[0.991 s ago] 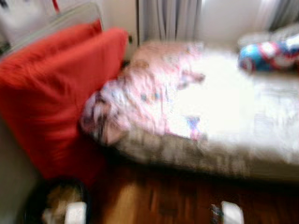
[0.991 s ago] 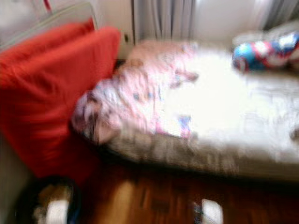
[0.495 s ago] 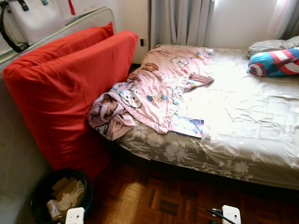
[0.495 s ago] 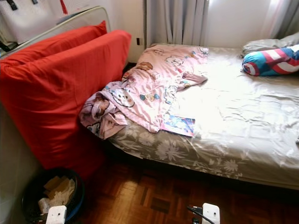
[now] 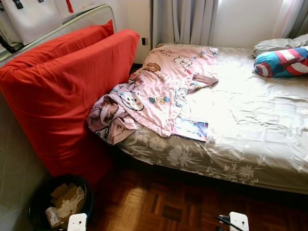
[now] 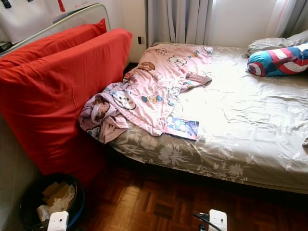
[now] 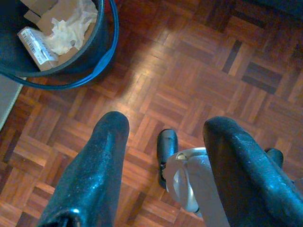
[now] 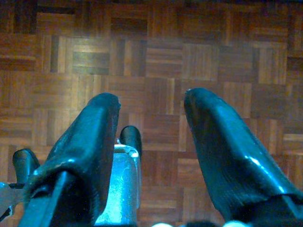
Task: Clean up the room
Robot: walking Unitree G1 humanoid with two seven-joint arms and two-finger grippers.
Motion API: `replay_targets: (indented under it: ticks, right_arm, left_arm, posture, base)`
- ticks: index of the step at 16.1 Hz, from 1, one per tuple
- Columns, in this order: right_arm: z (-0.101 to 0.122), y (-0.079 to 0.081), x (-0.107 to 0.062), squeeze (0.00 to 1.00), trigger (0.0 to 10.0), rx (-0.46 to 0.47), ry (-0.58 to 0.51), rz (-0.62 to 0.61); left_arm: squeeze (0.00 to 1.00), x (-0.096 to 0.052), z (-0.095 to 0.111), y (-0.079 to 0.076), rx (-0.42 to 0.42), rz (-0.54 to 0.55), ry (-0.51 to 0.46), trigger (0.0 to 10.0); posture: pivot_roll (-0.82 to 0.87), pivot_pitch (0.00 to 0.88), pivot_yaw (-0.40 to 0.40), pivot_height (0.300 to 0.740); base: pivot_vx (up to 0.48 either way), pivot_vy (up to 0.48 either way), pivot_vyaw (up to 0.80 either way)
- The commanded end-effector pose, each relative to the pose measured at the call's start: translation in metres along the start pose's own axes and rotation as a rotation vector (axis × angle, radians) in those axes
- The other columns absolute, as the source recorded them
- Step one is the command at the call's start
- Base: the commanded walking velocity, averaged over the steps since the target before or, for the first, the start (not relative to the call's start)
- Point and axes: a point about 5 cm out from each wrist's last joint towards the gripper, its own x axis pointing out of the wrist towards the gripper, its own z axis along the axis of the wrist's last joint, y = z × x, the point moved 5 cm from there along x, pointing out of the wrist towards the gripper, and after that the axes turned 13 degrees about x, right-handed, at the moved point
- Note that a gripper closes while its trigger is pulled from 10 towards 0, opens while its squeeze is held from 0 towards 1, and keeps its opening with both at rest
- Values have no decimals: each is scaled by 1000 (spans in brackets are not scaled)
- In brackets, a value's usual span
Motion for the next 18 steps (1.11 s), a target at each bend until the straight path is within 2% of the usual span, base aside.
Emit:
replay_targets:
  ticks: [1,14,15,18]
  right_arm:
    - [-14,28,0,0,10000,-55,85,135]
    - [-14,29,0,0,10000,-61,88,138]
    - [-17,28,-1,0,10000,-45,85,143]
    - [-16,29,-1,0,10000,-37,81,144]
  left_arm:
    - [0,10,35,-36,31,-105,-62,10000]
    - [0,10,35,-36,33,-105,-62,10000]
    - [0,10,36,-30,27,-97,-61,10000]
    - [0,11,38,-29,20,-94,-66,10000]
  posture:
    - [-47,22,12,740]
    - [-47,22,12,740]
    - [-54,0,17,740]
    - [-52,0,15,740]
  base:
    - [0,0,0]
    - [0,0,0]
    - [0,0,0]
    - [0,0,0]
